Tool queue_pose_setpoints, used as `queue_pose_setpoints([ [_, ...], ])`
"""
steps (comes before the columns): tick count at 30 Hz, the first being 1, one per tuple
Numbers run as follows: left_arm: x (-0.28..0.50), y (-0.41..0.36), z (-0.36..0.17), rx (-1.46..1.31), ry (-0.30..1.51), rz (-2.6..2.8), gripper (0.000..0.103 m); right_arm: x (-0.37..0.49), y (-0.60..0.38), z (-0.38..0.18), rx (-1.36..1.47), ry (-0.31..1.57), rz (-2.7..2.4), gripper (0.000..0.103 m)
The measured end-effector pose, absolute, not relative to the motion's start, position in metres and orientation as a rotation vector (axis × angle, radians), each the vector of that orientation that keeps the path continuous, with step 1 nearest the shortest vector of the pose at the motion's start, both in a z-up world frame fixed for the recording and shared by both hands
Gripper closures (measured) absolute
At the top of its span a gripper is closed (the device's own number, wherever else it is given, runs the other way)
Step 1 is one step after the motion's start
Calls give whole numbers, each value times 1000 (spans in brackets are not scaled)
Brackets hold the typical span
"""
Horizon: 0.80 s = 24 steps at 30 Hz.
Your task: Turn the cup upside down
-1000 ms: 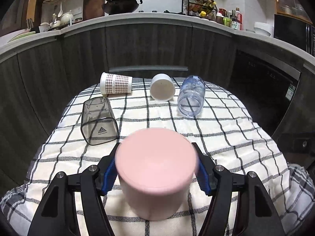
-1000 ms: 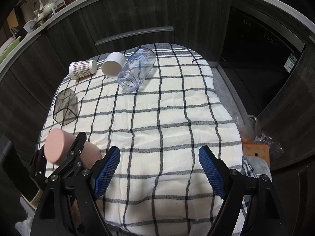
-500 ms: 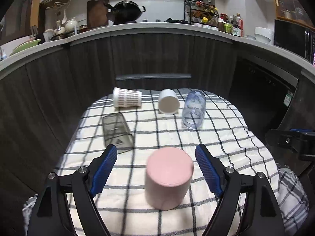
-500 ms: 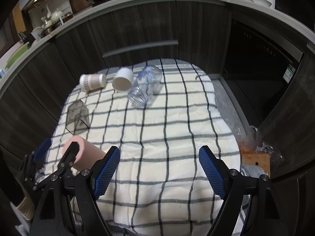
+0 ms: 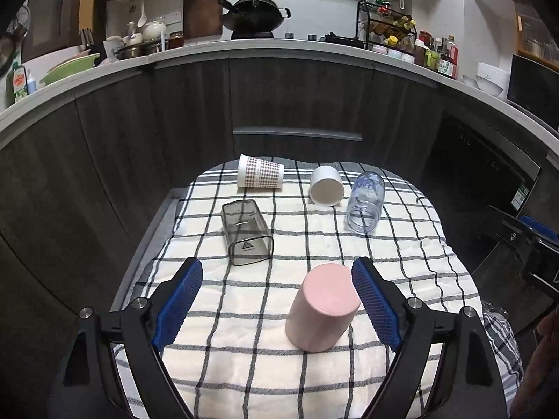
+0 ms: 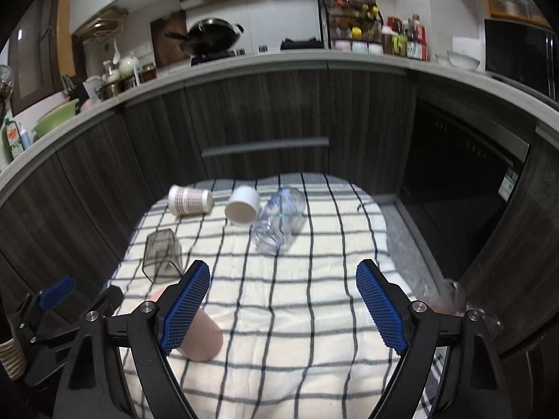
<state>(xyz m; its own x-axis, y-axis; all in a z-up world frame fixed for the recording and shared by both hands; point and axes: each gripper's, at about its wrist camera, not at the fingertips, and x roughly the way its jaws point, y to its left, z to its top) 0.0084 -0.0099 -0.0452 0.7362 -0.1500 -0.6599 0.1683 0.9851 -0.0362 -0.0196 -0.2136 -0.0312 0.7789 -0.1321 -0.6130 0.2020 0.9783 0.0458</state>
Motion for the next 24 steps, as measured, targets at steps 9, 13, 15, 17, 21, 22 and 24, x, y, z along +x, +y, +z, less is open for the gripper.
queue_pose_setpoints([
  [9,-5,2,-29,5,752,-143,10,-29,-204,-25,118,637,-175,11],
  [13,-12,5,-23,10,757,-128,8,-36,-203,-21,124,628,-180,10],
  [15,-15,7,-20,8,755,-118,6,-40,-201,-20,127,624,-180,9],
  [17,-19,10,-18,10,750,-106,5,-43,-199,-17,124,620,-179,8],
  [21,-23,13,-16,10,753,-100,4,-48,-191,-14,97,611,-169,8],
  [22,-23,13,-17,10,755,-100,4,-49,-190,-13,91,608,-168,8],
  [24,-24,13,-18,11,761,-100,4,-52,-187,-10,78,596,-171,8],
])
